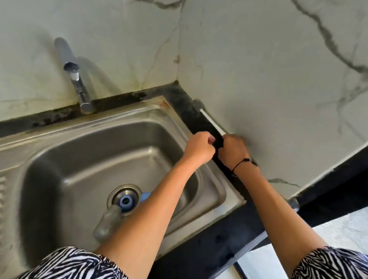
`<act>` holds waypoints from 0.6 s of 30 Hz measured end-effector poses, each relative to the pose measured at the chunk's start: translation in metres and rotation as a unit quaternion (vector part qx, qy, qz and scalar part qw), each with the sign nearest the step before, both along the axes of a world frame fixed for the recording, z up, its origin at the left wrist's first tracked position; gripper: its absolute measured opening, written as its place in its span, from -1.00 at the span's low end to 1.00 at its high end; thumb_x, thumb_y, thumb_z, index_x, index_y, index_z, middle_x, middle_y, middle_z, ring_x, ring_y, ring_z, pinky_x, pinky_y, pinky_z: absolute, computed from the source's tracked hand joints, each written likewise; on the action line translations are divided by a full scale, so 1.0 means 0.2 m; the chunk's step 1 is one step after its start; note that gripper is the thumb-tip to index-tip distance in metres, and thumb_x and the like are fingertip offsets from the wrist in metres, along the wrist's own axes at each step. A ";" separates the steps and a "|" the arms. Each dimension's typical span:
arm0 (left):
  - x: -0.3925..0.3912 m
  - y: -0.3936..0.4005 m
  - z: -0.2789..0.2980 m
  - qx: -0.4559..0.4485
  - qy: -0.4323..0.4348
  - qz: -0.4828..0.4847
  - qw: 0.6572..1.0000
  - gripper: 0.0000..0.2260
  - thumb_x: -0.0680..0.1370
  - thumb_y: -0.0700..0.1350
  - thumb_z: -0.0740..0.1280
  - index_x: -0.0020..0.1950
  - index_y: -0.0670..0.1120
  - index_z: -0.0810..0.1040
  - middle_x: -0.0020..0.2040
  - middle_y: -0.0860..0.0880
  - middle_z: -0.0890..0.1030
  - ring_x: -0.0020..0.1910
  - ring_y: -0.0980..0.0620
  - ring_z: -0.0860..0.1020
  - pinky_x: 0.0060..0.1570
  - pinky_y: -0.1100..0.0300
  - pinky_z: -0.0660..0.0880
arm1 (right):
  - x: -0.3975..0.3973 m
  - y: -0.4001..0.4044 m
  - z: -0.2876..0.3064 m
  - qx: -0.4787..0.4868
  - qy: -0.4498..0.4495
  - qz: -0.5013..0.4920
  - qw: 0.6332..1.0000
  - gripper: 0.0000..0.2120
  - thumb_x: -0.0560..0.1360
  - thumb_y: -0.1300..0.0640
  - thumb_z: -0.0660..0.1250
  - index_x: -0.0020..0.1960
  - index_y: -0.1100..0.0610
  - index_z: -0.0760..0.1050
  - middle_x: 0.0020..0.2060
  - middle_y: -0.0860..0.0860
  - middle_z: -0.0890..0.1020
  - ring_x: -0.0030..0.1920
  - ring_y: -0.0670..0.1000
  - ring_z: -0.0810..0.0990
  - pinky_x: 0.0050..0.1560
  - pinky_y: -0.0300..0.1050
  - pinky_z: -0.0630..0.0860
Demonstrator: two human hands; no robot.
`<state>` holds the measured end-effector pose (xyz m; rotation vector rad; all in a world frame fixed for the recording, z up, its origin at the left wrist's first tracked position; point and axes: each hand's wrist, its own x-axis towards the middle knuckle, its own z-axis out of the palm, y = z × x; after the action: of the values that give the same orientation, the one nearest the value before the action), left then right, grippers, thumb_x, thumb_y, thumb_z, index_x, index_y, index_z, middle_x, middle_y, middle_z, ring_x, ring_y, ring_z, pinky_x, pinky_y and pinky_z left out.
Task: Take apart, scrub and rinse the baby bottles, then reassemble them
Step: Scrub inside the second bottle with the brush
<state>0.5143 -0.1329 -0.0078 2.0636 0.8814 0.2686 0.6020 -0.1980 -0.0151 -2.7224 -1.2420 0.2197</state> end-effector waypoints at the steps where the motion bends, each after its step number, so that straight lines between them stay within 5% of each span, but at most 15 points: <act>1: 0.03 0.00 0.00 -0.001 0.007 -0.004 1.000 -0.71 0.57 -0.31 0.17 0.25 -0.19 0.52 0.21 -0.13 0.57 0.22 -0.08 0.50 0.25 0.08 0.42 | 0.03 0.00 0.00 -0.003 0.006 -0.006 1.000 -0.77 0.48 0.30 0.19 0.11 0.32 0.45 0.10 0.26 0.54 0.11 0.22 0.49 0.00 -0.07 0.40; 12: 0.20 0.08 0.00 -0.016 0.015 0.054 0.998 -0.75 0.57 -0.32 0.16 0.15 -0.23 0.58 0.15 -0.18 0.60 0.18 -0.14 0.52 0.17 0.05 0.45 | 0.15 0.18 -0.11 -0.046 -0.077 0.025 0.996 -0.71 0.57 0.31 0.06 0.21 0.27 0.46 0.16 0.19 0.54 0.20 0.21 0.46 0.11 -0.02 0.44; 18: 0.18 0.18 -0.04 -0.050 0.000 0.133 0.990 -0.71 0.56 -0.31 0.18 0.24 -0.19 0.55 0.23 -0.13 0.56 0.23 -0.08 0.50 0.24 0.06 0.43 | 0.11 0.26 -0.08 0.013 -0.001 0.045 0.999 -0.76 0.54 0.18 0.16 0.13 0.27 0.47 0.12 0.22 0.52 0.10 0.24 0.53 -0.02 0.00 0.46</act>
<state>0.5503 -0.0965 -0.0163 1.8523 1.1474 0.3598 0.6236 -0.1460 -0.0319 -2.6492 -1.3595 0.2089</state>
